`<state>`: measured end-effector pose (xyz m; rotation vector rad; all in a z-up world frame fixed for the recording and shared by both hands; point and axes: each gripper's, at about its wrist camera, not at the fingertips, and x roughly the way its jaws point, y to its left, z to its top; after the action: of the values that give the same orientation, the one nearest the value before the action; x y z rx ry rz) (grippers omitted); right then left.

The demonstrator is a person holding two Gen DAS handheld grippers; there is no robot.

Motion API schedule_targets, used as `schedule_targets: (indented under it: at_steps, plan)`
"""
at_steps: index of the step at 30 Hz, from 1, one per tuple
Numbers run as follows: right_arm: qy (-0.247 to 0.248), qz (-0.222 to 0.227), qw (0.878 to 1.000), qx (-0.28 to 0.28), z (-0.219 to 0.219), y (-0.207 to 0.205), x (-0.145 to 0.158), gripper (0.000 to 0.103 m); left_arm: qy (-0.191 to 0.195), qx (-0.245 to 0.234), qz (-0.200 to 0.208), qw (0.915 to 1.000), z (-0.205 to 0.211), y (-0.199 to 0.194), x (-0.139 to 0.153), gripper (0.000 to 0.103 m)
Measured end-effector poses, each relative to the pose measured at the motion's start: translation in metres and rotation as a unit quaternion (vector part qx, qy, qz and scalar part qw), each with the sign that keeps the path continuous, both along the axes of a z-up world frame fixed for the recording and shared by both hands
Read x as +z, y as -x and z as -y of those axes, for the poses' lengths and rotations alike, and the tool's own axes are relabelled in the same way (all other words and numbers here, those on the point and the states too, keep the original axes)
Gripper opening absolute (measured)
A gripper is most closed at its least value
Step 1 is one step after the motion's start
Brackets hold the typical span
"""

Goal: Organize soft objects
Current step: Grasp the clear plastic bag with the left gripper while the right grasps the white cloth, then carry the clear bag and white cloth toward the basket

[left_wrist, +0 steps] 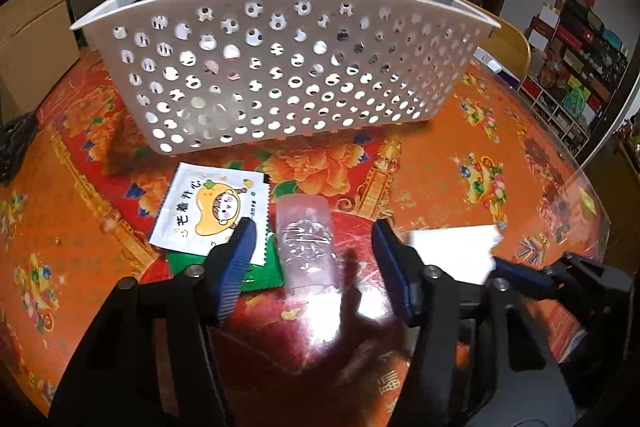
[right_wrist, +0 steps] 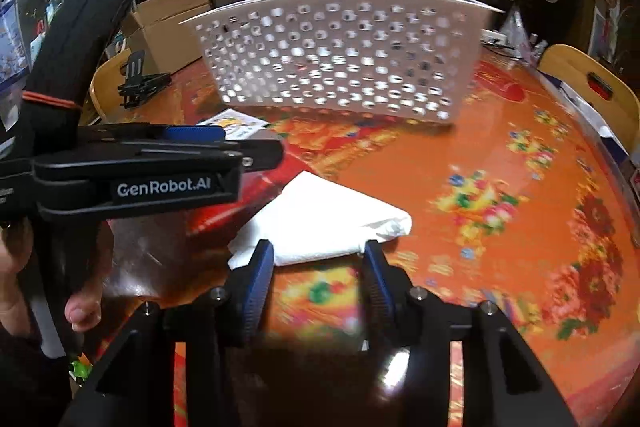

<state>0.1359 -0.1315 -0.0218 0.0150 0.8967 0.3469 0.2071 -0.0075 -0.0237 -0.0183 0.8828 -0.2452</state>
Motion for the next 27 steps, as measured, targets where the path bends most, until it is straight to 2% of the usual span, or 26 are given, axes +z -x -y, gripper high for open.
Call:
schedule_targets:
  at_steps: [9,17,27]
  plan:
    - [-0.017,0.003,1.0,-0.02,0.026,0.003,0.002,0.045,-0.037,-0.009,-0.003,0.9993,0.019,0.0,-0.013,0.03]
    - [-0.037,0.01,0.999,-0.031,0.039,0.007,0.007,0.045,-0.038,-0.021,0.026,0.9987,0.026,0.012,-0.006,0.028]
    - [-0.05,0.029,0.998,-0.034,0.046,0.011,0.022,0.045,-0.012,-0.022,0.056,0.9981,0.008,0.037,0.021,0.028]
